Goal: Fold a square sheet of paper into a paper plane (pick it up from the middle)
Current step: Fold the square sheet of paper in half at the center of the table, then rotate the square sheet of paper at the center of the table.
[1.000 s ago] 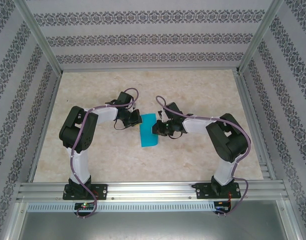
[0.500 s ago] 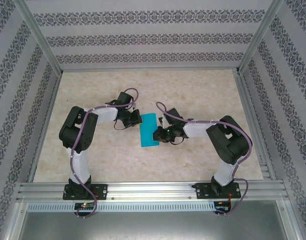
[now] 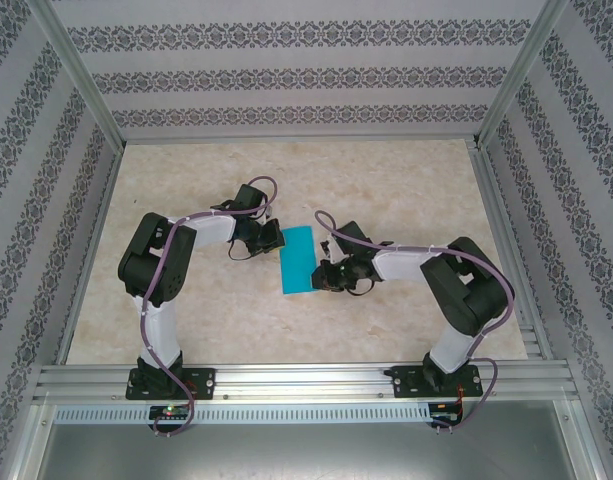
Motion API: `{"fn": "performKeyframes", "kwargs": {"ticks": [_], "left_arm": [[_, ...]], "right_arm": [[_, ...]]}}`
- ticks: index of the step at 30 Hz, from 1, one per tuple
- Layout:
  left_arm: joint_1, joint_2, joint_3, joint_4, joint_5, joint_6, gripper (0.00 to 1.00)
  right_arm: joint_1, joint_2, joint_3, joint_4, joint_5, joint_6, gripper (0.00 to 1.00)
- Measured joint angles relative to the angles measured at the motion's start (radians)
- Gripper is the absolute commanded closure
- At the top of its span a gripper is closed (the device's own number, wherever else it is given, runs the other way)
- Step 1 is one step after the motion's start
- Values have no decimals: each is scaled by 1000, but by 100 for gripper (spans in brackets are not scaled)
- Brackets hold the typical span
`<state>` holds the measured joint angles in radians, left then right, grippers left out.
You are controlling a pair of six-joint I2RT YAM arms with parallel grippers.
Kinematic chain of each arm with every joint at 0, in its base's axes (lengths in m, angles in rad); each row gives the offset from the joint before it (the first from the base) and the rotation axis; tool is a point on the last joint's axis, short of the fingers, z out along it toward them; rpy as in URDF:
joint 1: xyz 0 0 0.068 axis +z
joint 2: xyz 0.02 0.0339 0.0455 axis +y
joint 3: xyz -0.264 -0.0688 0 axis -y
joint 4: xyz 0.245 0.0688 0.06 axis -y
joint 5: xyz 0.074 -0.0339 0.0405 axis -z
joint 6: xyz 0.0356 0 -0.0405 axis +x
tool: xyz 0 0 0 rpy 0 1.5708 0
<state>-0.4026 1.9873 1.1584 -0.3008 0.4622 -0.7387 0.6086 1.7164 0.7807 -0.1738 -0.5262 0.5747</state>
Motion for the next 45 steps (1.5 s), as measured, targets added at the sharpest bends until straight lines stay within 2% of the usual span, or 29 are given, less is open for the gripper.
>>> {"fn": "performKeyframes", "kwargs": {"ticks": [6, 11, 17, 21, 35, 45], "left_arm": [[0, 0, 0, 1, 0, 0, 100], [0, -1, 0, 1, 0, 0, 100], [-2, -3, 1, 0, 0, 0, 100], [-4, -3, 1, 0, -4, 0, 100], [-6, 0, 4, -3, -11, -6, 100], [-18, 2, 12, -3, -20, -11, 100]], "right_arm": [[-3, -53, 8, -85, 2, -20, 85], [-16, -83, 120, -76, 2, -20, 85], [-22, 45, 272, -39, 5, -20, 85], [-22, 138, 307, -43, 3, -20, 86], [-22, 192, 246, -110, -61, -67, 87], [-31, 98, 97, -37, -76, -107, 88]]}}
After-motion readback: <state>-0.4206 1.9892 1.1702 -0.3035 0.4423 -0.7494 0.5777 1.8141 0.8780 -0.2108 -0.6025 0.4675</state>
